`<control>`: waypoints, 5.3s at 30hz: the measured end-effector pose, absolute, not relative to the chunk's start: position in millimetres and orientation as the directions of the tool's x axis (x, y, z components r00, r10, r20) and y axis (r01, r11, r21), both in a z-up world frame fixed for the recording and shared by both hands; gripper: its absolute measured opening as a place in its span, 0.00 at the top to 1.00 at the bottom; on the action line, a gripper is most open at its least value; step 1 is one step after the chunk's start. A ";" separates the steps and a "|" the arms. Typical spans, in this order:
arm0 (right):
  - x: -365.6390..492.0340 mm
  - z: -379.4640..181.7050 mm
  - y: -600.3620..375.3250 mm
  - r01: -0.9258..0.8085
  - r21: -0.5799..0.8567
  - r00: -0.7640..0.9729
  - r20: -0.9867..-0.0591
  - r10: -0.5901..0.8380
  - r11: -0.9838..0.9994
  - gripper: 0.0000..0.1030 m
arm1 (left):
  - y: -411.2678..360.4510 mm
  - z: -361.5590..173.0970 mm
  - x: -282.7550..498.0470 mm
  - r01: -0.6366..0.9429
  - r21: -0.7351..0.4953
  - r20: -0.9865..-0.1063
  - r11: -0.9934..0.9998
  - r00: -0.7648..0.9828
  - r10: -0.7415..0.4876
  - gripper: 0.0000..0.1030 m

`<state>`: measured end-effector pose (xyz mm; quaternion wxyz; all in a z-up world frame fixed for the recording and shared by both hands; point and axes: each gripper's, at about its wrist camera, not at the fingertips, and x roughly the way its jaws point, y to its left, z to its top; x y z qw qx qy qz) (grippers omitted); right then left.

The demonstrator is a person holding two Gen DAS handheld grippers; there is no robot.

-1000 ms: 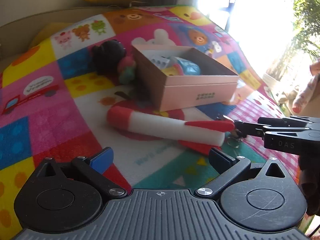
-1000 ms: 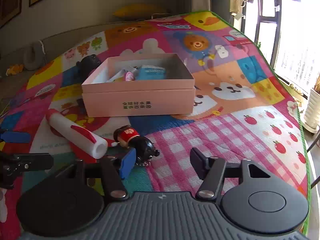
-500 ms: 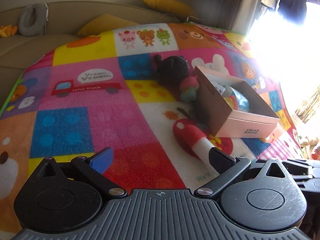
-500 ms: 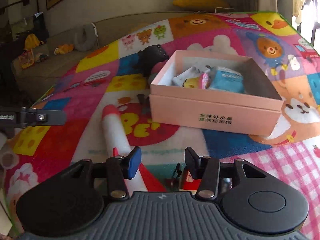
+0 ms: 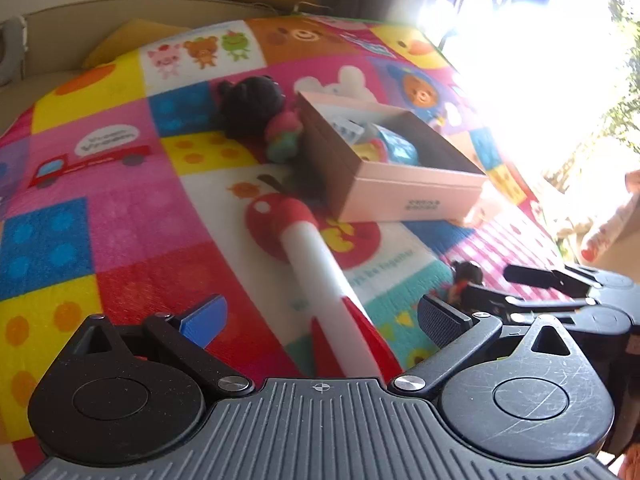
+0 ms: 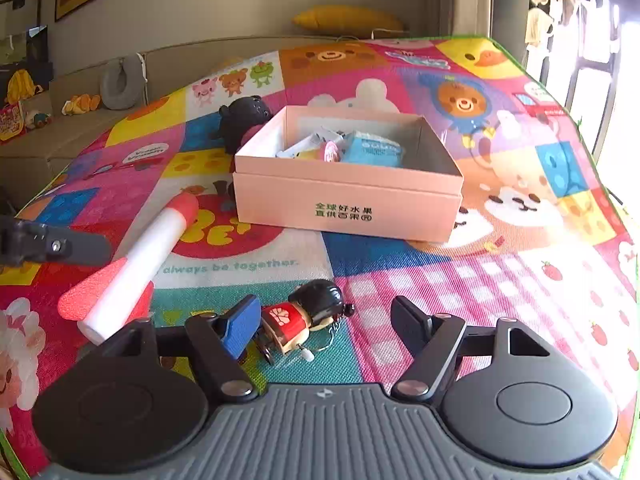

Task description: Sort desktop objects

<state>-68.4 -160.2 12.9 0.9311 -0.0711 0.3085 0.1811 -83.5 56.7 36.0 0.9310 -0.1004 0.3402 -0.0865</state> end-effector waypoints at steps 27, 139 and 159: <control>-96.6 22.0 -143.1 -0.497 0.098 0.714 -0.518 0.471 0.862 0.29 | 52.7 12.7 -93.0 -0.015 -0.025 -0.683 1.000 0.730 -0.006 0.00; -155.1 117.6 -182.4 -0.372 -0.202 0.862 -0.437 0.256 0.906 0.37 | 8.3 92.6 -140.2 0.263 0.048 -0.505 0.964 0.839 -0.204 0.64; -144.8 80.5 -183.4 -0.369 -0.118 0.808 -0.531 0.255 0.922 0.37 | 29.9 18.4 -134.5 0.184 0.066 -0.669 0.981 0.737 -0.094 0.59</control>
